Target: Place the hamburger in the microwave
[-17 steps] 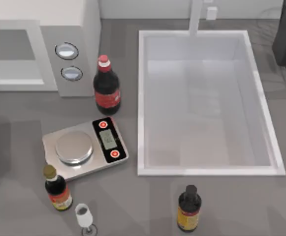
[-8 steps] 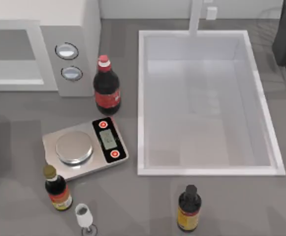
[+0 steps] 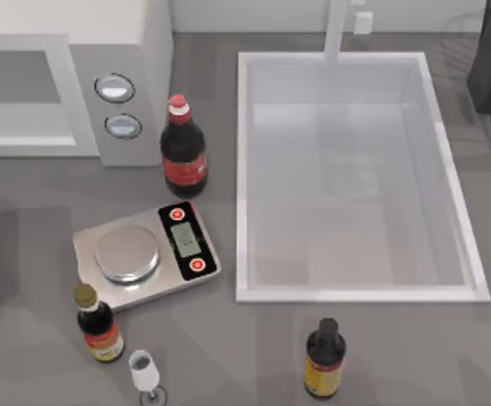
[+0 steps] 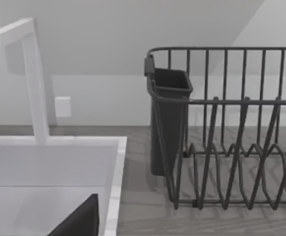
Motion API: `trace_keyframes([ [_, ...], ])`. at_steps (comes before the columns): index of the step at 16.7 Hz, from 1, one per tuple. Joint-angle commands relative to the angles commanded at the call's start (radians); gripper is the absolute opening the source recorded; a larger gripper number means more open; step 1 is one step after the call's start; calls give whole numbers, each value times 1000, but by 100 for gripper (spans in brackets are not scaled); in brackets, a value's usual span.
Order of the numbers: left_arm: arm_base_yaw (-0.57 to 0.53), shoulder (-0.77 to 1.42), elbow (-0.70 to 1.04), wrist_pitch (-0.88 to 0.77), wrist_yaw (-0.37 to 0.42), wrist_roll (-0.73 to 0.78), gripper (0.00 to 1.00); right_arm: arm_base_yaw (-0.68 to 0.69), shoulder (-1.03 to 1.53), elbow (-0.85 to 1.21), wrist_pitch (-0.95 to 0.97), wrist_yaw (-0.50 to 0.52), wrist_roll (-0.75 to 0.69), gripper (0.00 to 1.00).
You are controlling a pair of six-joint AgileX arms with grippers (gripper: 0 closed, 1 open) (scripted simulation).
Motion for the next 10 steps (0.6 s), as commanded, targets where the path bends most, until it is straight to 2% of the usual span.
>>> trace_keyframes([
  [5, 0, 0, 0, 0, 0, 0, 0, 0, 0, 0, 0, 0, 0, 100],
  [6, -56, -74, -9, -56, -2, 2, 0, 0, 0, 0, 0, 0, 0, 100],
  [10, -23, -98, -12, -106, -7, -5, 0, 0, 0, 0, 0, 0, 0, 100],
])
